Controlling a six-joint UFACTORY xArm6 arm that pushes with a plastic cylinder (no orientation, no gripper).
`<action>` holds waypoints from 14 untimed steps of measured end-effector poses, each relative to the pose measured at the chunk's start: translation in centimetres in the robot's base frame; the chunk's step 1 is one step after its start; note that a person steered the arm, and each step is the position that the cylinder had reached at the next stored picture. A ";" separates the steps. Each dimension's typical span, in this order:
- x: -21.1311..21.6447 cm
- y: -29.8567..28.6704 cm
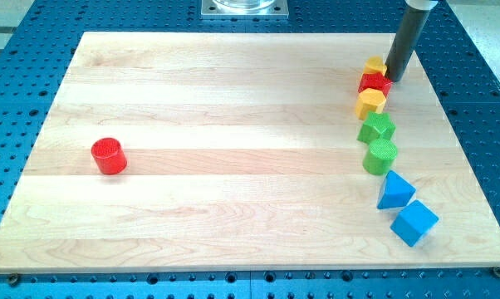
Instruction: Place the red circle above the heart in a vertical line
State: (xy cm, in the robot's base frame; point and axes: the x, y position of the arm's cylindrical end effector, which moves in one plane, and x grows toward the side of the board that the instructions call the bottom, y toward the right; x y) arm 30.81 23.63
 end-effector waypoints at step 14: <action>15.8 -41.9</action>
State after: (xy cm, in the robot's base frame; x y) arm 46.60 -18.22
